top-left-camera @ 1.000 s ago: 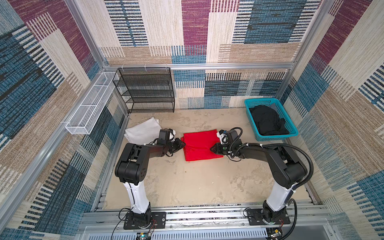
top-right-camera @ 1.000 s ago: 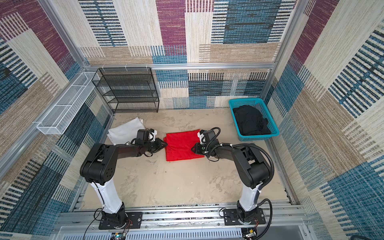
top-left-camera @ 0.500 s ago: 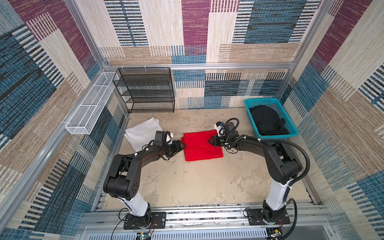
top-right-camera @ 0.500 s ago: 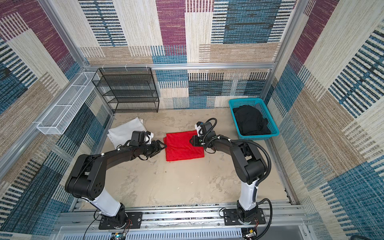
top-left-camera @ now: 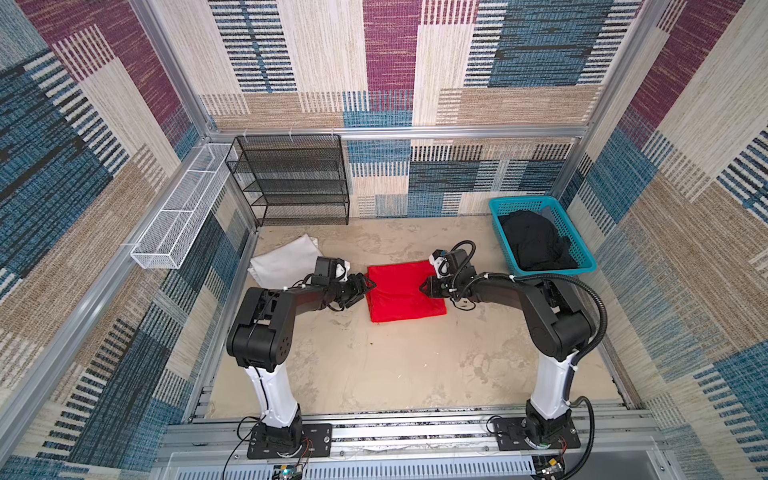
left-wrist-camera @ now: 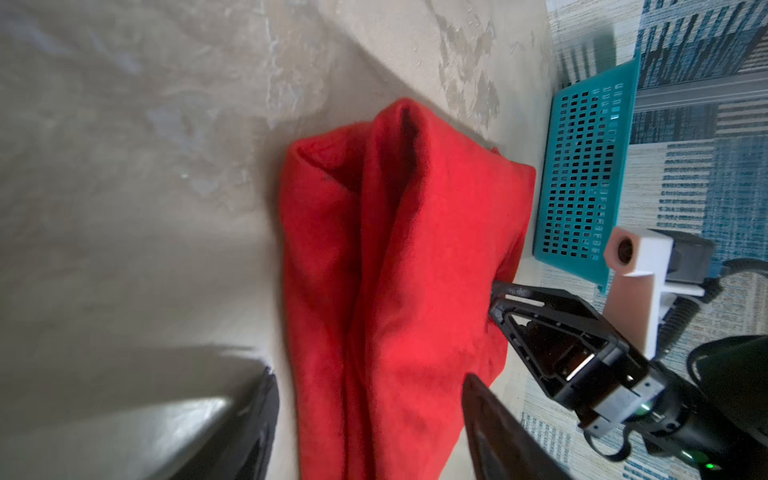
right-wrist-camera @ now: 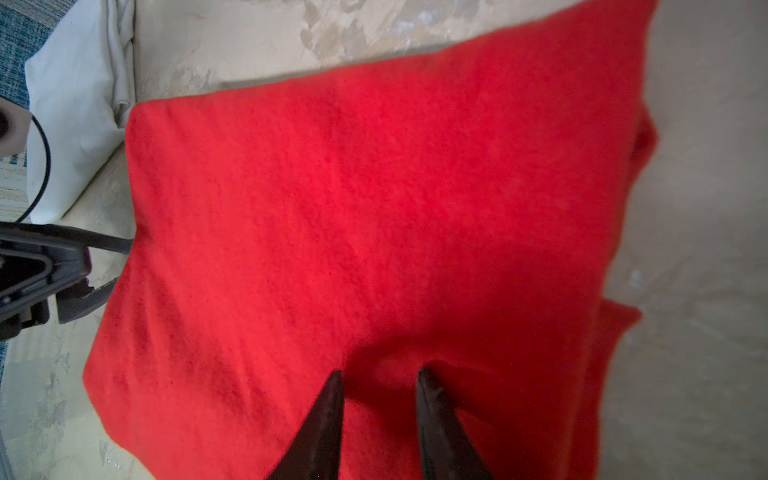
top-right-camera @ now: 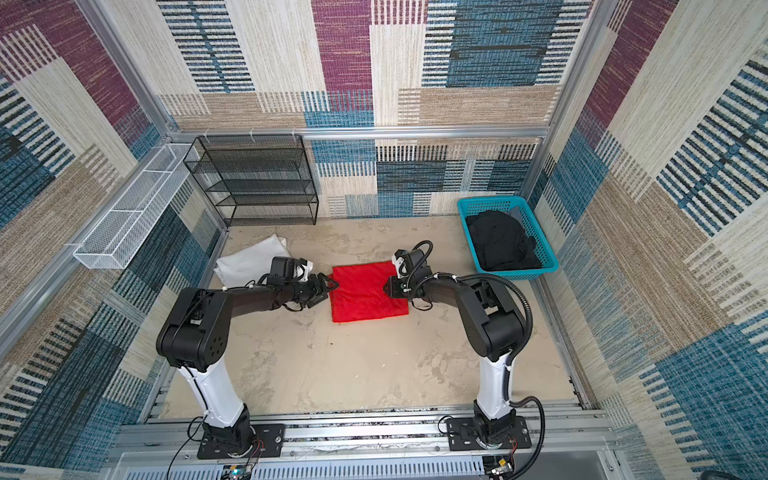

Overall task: Fold and stack the t-shirts
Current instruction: 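Grasp the red shirt's side edge with the left gripper while the right gripper opens, then carry the folded red shirt with the left gripper onto the white shirt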

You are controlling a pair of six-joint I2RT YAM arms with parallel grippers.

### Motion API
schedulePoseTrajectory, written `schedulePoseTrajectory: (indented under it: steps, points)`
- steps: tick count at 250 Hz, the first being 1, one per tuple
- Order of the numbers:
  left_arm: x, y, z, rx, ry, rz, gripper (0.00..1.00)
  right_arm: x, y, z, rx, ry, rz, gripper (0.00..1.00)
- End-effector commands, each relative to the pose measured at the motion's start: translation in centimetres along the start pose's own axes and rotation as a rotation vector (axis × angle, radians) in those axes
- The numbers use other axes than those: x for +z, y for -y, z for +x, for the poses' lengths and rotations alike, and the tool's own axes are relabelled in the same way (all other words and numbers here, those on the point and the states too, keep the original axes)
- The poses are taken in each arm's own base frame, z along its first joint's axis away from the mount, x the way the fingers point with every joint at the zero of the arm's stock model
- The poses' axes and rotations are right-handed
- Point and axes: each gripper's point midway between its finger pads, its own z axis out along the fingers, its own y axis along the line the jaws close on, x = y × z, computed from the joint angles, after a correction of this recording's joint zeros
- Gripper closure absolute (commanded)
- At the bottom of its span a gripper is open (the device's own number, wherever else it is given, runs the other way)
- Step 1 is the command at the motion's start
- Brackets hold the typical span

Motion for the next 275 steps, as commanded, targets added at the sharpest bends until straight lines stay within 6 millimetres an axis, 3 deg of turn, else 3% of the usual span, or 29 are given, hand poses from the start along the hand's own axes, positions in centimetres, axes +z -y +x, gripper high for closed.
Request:
schedulePoseTrajectory:
  steps: [1, 70, 90, 131, 180, 204, 248, 270, 275]
  points:
    - [0.8, -3.0, 1.6, -0.112, -0.048, -0.111, 0.34, 0.0, -0.2, -0.5, -0.008, 0.015, -0.006, 0.68]
    - [2.5, -2.7, 1.7, -0.117, -0.062, -0.123, 0.53, 0.2, -0.7, -0.9, -0.013, 0.015, -0.034, 0.7]
    - [2.8, -2.1, 1.5, -0.105, -0.068, -0.115, 0.65, 0.1, -0.8, -1.1, -0.014, 0.02, -0.034, 0.7]
    - [3.0, 0.1, 0.4, -0.05, -0.076, -0.091, 1.0, -0.9, -2.2, -2.7, -0.034, 0.055, -0.071, 0.71]
    - [1.0, 3.0, -1.2, -0.003, -0.067, -0.116, 1.0, -4.4, -5.2, -4.5, -0.088, 0.137, -0.159, 0.67]
    - [-0.7, 3.8, -2.0, 0.001, -0.054, -0.163, 1.0, -6.2, -6.5, -4.3, -0.109, 0.157, -0.205, 0.57]
    - [-4.0, 4.9, -4.2, 0.058, -0.022, -0.279, 1.0, -9.0, -8.9, -3.4, -0.134, 0.168, -0.276, 0.28]
    - [-5.5, 5.0, -5.7, 0.097, -0.023, -0.353, 1.0, -10.1, -10.7, -2.7, -0.169, 0.156, -0.324, 0.12]
    - [-5.8, 4.9, -5.9, 0.103, -0.025, -0.372, 1.0, -10.3, -11.2, -2.5, -0.181, 0.154, -0.336, 0.02]
